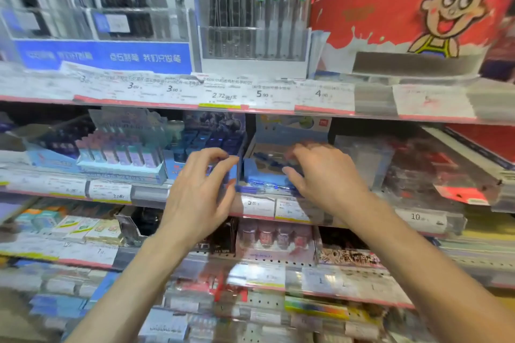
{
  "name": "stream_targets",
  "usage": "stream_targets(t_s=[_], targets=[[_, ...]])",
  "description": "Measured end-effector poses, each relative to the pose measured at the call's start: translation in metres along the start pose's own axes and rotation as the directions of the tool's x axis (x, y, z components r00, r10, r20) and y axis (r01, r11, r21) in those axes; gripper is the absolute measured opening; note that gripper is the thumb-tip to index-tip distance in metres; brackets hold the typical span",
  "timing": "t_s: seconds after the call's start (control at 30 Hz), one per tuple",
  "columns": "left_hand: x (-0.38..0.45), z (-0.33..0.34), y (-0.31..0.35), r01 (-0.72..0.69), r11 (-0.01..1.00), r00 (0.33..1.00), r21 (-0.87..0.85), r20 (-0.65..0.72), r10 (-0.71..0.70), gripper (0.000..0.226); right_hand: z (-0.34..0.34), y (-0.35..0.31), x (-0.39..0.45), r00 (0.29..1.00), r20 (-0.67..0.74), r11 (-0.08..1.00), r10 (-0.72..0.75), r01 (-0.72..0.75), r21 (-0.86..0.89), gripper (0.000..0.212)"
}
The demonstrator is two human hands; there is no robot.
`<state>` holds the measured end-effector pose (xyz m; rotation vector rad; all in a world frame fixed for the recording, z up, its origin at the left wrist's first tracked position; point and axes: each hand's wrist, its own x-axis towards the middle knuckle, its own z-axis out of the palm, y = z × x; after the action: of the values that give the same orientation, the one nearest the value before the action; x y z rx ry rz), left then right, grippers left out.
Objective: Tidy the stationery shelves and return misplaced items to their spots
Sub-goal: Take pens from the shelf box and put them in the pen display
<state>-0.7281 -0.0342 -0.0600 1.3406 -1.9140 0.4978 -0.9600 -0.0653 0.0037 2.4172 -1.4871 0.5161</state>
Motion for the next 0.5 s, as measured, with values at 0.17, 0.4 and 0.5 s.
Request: stream_targets(t_s=[0.17, 0.4, 0.5], targets=[[0.006, 0.008, -0.009, -0.007, 1.000, 0.999, 0.005, 0.051, 0.007, 0.041, 0.010, -0.007, 0.013, 0.991, 0.127, 0.996, 0.031, -0.021, -0.085, 0.016], [0.007, 0.009, -0.014, -0.017, 0.998, 0.999, -0.055, 0.042, 0.019, 0.040, 0.012, -0.010, 0.012, 0.997, 0.077, 0.996, 0.019, -0.012, -0.085, 0.016], [0.006, 0.008, -0.015, -0.018, 0.997, 0.998, -0.069, 0.051, 0.022, 0.040, 0.012, -0.009, 0.012, 0.997, 0.078, 0.996, 0.023, -0.016, -0.086, 0.016]])
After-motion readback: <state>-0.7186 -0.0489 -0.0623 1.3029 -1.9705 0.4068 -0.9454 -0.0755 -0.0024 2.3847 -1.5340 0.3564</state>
